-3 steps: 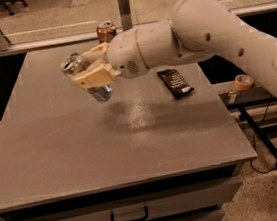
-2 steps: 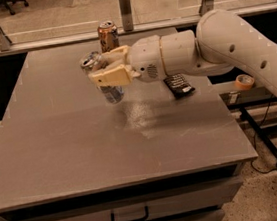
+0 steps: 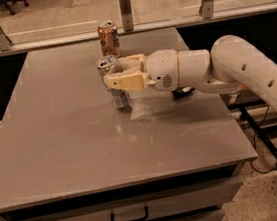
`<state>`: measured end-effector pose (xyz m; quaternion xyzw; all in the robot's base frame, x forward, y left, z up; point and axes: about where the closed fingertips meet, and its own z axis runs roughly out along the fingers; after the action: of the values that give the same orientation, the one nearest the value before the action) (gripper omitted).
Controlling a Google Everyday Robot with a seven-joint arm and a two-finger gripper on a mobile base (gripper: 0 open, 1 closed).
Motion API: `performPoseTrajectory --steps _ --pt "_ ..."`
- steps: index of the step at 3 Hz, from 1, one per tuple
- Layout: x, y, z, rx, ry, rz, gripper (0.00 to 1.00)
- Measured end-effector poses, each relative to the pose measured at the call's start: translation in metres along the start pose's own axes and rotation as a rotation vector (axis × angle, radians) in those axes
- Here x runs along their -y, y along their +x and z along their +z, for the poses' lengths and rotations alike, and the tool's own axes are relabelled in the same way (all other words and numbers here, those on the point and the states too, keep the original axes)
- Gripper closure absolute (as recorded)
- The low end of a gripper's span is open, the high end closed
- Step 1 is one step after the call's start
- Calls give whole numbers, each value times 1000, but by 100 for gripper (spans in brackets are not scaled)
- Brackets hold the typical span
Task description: Place redbull can upright
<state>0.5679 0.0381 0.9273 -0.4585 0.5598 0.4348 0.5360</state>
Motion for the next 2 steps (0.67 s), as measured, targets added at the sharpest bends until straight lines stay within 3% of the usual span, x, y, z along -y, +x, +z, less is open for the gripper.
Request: performPoseTrajectory --steps 1,2 --pt "1 3 -5 54 -17 -47 58" --pt "3 4 -7 59 -14 -78 36"
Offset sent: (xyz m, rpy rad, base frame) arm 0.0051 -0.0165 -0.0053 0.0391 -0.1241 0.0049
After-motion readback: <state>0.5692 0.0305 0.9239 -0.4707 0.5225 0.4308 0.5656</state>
